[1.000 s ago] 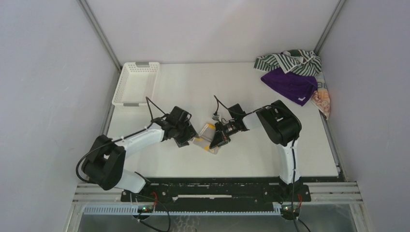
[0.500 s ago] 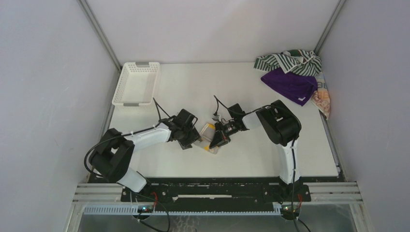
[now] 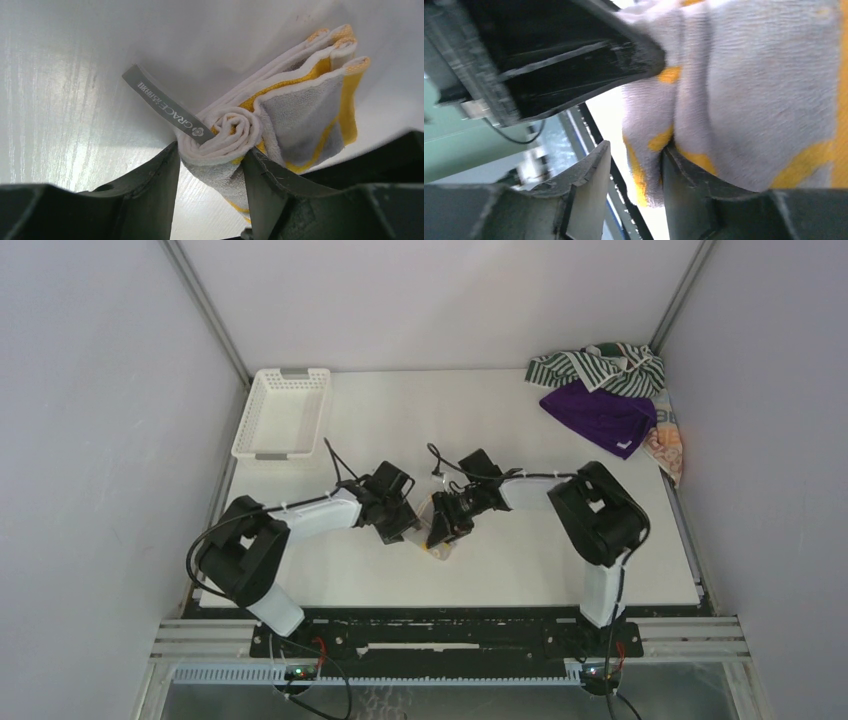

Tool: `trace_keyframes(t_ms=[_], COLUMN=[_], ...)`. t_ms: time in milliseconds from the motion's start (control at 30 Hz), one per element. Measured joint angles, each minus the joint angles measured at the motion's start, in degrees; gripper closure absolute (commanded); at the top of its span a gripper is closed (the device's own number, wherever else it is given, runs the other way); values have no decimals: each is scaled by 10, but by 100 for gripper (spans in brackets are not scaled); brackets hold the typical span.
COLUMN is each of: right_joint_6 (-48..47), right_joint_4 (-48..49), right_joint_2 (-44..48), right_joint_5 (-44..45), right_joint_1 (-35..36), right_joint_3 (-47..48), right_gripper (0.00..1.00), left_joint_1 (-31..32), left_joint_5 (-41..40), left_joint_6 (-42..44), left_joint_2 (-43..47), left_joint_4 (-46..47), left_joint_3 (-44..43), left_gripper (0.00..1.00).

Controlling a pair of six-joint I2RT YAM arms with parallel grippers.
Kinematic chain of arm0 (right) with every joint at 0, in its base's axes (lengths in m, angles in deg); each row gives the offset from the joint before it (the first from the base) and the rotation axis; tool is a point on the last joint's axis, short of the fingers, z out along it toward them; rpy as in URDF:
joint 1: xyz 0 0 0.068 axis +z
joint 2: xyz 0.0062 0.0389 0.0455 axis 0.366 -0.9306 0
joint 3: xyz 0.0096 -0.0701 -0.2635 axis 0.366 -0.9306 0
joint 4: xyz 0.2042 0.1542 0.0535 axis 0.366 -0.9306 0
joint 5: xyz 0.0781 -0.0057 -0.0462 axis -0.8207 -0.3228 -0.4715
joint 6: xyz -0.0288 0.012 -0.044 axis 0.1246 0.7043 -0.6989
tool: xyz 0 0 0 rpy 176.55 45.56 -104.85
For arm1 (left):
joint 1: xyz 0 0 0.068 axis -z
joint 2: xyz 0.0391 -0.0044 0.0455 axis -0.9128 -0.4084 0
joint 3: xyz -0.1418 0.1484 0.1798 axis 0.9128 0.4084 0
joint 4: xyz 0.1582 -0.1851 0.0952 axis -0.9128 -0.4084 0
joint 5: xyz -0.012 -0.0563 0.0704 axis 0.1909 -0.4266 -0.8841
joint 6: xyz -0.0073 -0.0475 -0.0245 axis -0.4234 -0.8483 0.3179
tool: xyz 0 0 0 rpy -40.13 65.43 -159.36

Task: Roll the towels
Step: Roll the towel at the center of the board.

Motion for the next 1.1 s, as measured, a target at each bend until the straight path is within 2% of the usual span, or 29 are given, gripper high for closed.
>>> trace_keyframes(t_ms=[200,433,667,1000,1100], right_joint_6=[-77,-147,-208,-245,-251], right_joint_4=[-71,-84,-70,-46,-43], right_joint_2=[146,227,204,125,110], right_joint_5=[219,489,668,806,849], right_joint_1=[74,208,317,352,361], right_joint_3=[-6,-23,-46,-42,-39], right_gripper=[50,47,46,46,54], left_joint_1=[0,-1,-1,-1,-1], left_joint_5=[3,10,18,20,23], left_joint_6=[6,16,25,32,37], left_joint_2=[-9,-18,-27,-39,-43], left_joint_4=[-2,-7,-10,-11,-13], left_joint_3=[-10,-20,-30,-42,-48], left_gripper=[47,47,47,47,46])
